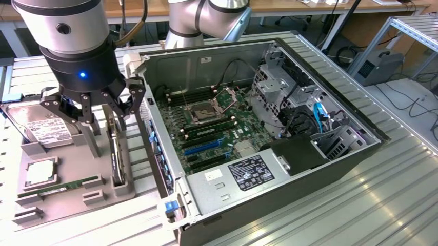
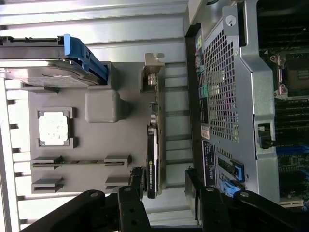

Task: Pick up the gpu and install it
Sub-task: 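Pick up the gpu and move the gpu toward the slot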

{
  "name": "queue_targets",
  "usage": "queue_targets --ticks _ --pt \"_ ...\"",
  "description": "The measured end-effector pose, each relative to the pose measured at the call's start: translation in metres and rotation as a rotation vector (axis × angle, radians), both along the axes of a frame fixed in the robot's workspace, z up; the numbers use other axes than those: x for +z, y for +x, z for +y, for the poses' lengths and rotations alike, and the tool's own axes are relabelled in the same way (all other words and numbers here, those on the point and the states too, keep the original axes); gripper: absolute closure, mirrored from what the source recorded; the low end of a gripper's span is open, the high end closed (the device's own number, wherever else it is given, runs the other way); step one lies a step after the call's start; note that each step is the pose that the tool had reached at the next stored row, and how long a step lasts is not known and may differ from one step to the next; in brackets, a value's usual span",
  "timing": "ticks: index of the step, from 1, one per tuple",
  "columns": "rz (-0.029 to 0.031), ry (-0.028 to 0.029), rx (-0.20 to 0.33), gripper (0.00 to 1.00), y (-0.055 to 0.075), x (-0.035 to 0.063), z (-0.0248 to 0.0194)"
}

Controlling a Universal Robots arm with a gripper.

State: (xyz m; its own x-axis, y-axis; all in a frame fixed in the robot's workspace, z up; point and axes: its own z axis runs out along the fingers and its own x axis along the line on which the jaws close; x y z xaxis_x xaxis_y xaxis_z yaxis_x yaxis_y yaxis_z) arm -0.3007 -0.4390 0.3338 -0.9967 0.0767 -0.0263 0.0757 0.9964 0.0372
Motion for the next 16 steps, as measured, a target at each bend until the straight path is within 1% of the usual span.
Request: queue_targets --ticks 2,4,8,10,16 --pt "0.0 -0.0006 0.0 0.52 -0.0001 -0.0003 0.0" --pt "-0.0001 -0.0029 0.0 0.52 -0.0005 -0.0014 0.0" --pt "0.0 -0.0042 0.0 0.52 -0.0008 -0.0021 0.0" --pt "0.0 -0.0075 0.0 0.52 -0.0014 -0.0036 0.0" --pt "0.0 -0.0098 0.0 0.52 -0.0015 -0.0046 0.0"
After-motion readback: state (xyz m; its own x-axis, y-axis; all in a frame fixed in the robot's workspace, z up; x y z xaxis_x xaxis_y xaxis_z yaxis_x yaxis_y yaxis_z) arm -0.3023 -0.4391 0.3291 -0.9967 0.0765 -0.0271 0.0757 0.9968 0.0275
